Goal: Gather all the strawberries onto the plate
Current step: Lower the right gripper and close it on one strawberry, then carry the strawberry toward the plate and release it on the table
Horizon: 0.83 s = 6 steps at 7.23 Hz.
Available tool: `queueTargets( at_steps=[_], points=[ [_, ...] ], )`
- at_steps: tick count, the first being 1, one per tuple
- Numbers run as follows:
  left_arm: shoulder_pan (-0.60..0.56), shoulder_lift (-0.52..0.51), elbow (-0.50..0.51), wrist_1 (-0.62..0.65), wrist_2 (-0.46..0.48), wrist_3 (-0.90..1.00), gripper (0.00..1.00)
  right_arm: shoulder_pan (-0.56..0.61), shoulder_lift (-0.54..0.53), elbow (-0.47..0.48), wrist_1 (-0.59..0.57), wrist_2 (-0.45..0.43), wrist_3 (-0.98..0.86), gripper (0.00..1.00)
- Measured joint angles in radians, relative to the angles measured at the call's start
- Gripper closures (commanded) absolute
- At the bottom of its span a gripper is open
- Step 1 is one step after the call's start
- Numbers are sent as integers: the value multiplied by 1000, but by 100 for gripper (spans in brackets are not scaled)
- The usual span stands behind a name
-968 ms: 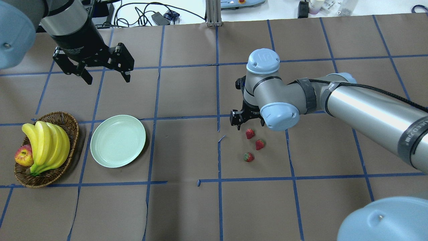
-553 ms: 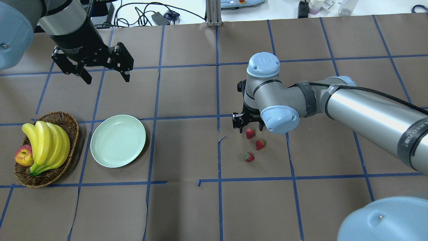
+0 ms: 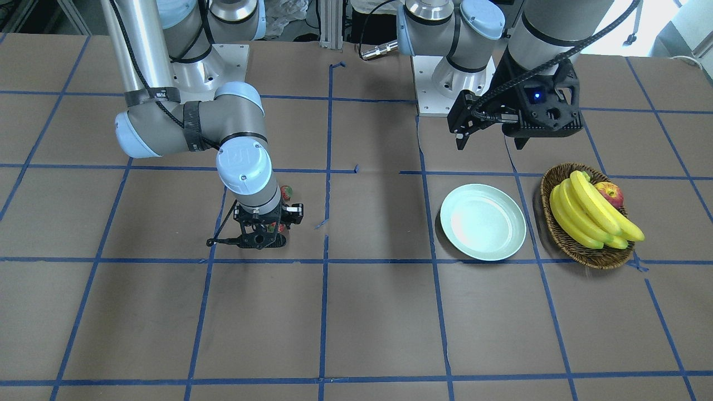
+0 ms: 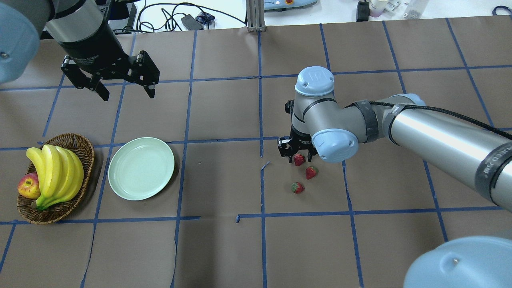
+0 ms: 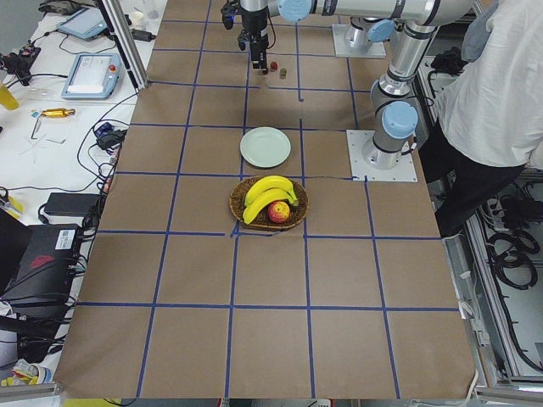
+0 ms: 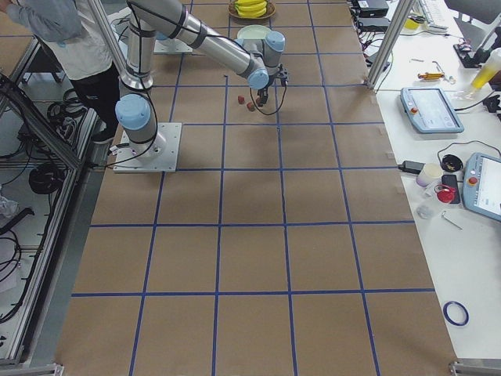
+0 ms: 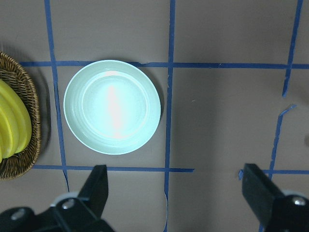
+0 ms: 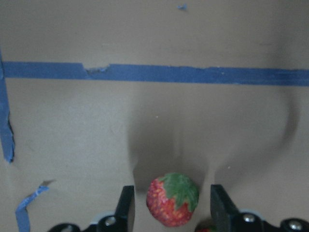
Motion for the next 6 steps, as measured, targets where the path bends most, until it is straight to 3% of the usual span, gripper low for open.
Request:
queueTargets(
  at_steps=[2, 4, 6],
  points=[
    [2, -2, 1, 0, 0, 0, 0, 0, -1, -4, -2, 1, -1, 100],
    [2, -2, 0, 0, 11, 1, 0, 23, -2, -37, -8, 64, 38, 100],
    [3, -4, -1, 0, 23, 0, 0, 157, 28, -131, -5, 118, 211, 100]
  ],
)
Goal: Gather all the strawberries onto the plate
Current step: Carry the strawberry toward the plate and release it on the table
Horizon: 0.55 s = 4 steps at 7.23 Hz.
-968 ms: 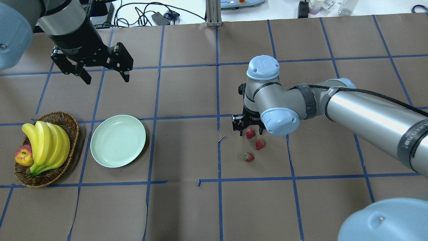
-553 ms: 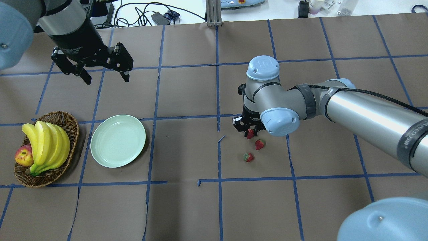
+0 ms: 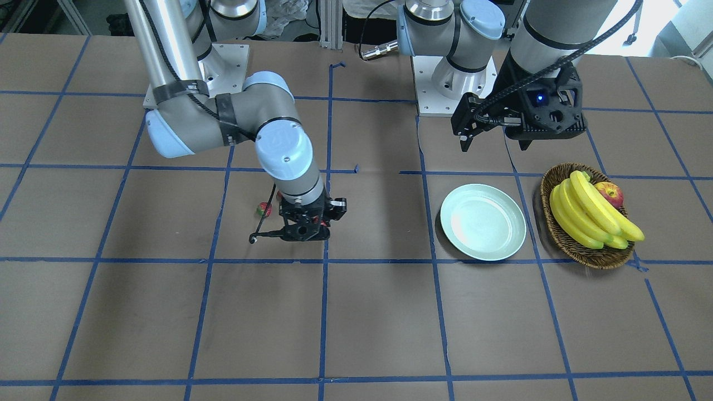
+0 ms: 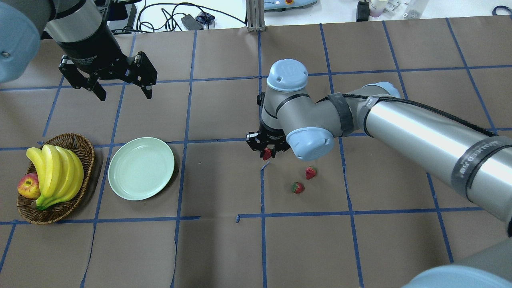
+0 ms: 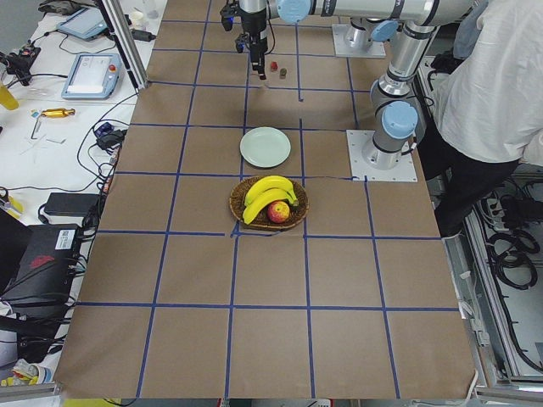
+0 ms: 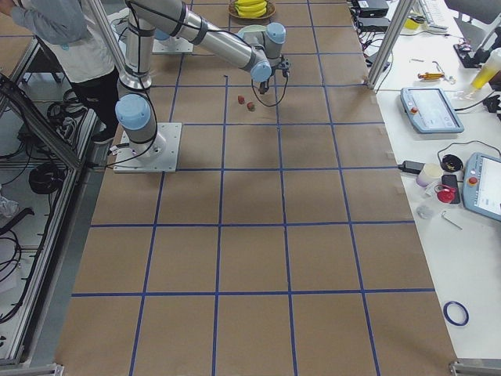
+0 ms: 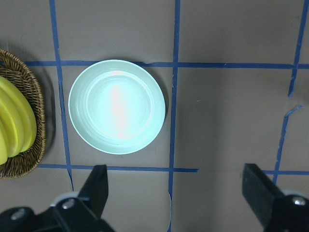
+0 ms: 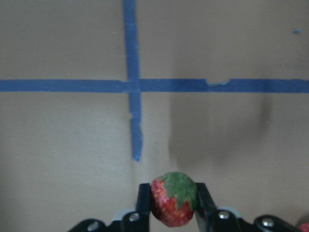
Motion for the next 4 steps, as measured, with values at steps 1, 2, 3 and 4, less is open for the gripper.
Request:
queueTargets(
  at_steps=[1, 2, 3, 4],
  points=[
    [0, -2, 0, 0, 1, 0, 0, 74, 37, -51, 0, 3, 98, 100],
    [0, -2, 0, 0, 2, 1, 0, 123, 73, -77, -6, 2, 154, 1],
    [1, -3, 1, 0, 2, 1, 0, 144, 86, -84, -8, -2, 174, 0],
    [1, -3, 1, 0, 2, 1, 0, 152, 73, -77, -6, -29, 178, 0]
  ],
)
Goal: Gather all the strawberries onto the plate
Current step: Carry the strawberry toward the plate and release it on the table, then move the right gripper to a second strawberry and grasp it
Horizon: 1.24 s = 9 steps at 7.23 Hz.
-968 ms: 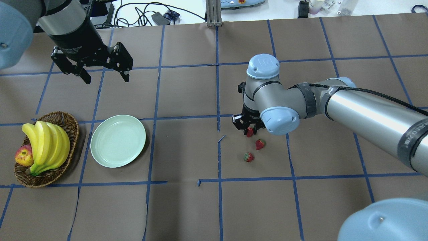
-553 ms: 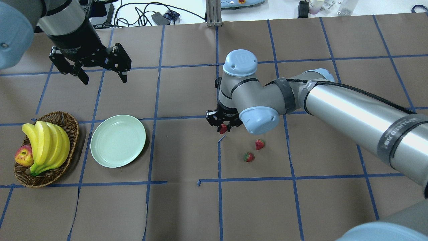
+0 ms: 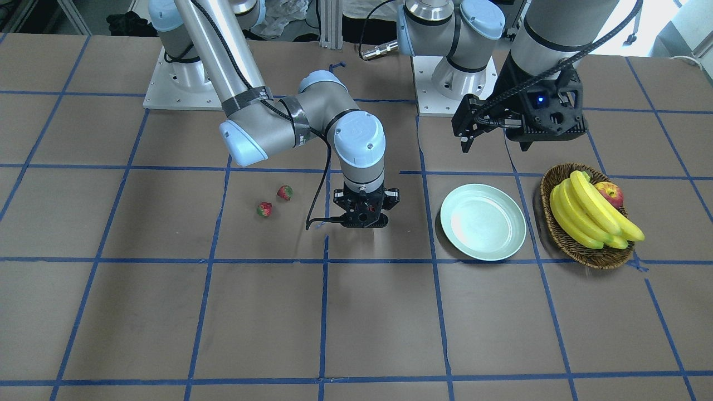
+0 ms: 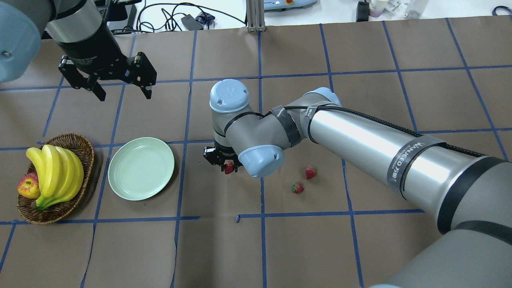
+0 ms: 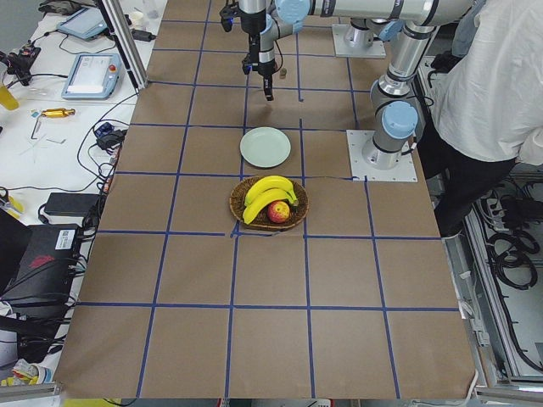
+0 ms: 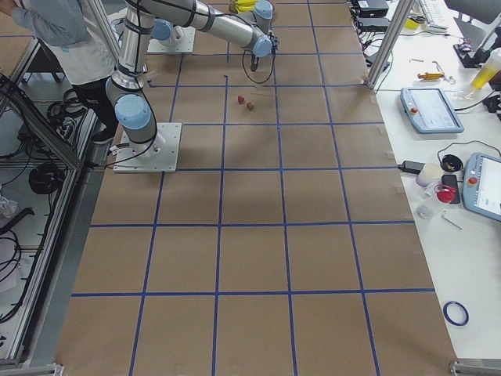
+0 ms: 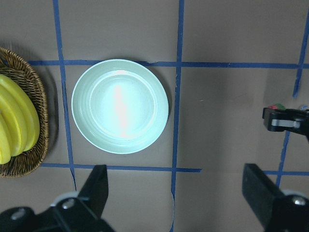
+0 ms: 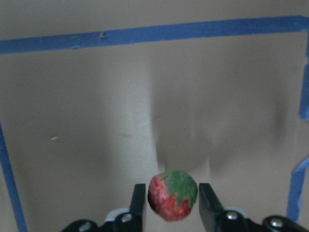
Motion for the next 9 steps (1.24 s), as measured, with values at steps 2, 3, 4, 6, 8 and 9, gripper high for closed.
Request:
queueTargets(
  at_steps=[2, 3, 4, 6, 8, 9],
  points=[
    [1, 1, 0, 0, 0, 0, 0, -7, -60, 33, 9, -77, -49, 0],
    [1, 3, 1, 0, 0, 0, 0, -37, -89, 72, 17, -117, -73, 0],
    [1, 4, 1, 0, 0, 0, 0, -92, -131, 136, 28, -142, -112, 0],
    [0, 5, -1, 0, 0, 0, 0, -184, -211, 294, 14, -156, -198, 0],
    [0, 6, 0, 0, 0, 0, 0, -200, -225, 361, -11, -158, -211, 32],
    [0, 6, 0, 0, 0, 0, 0, -201, -223, 375, -20, -154, -211, 40]
  ],
)
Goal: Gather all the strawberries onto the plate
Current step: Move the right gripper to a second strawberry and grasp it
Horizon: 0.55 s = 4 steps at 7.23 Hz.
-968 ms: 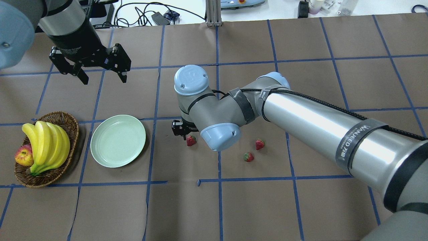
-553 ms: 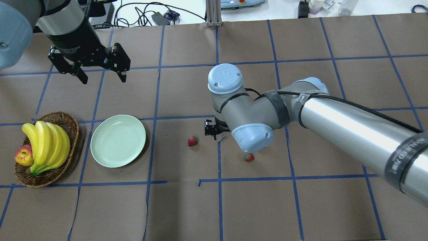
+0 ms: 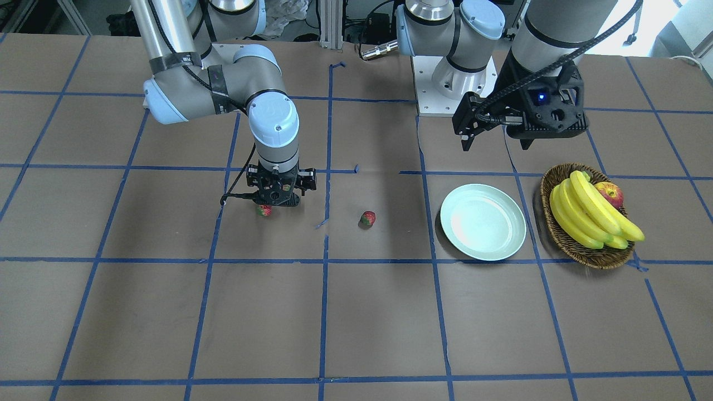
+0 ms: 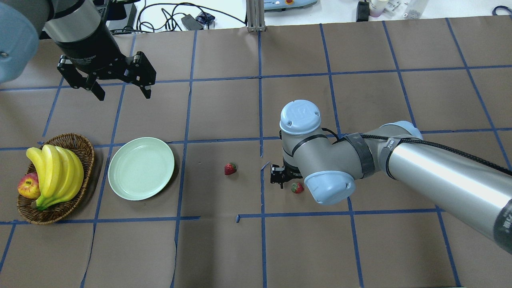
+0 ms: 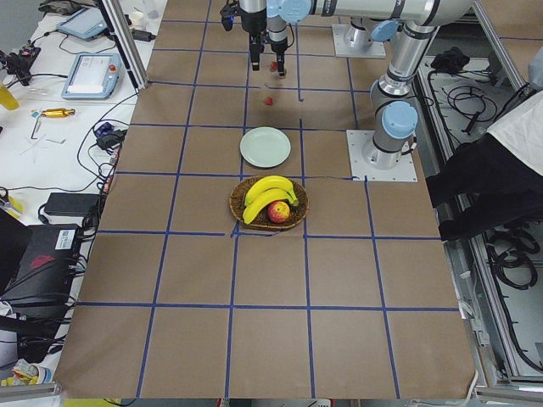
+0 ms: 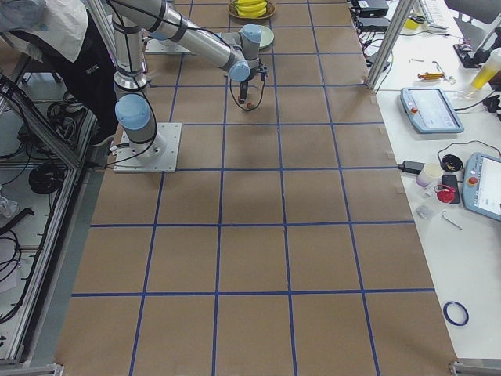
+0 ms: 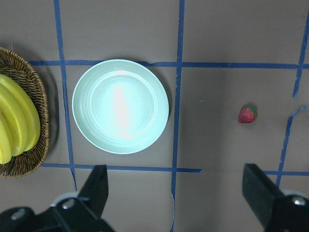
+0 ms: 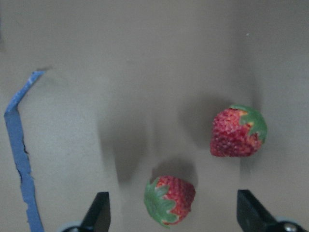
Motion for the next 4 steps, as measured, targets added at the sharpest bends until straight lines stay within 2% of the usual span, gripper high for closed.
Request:
queueTargets(
  at_steps=[2, 4],
  points=[
    [0, -1, 0, 0, 0, 0, 0, -1, 4, 8, -17, 8, -4, 97],
    [0, 0, 1, 0, 0, 0, 0, -1, 5, 2, -19, 10, -3, 100]
  ],
)
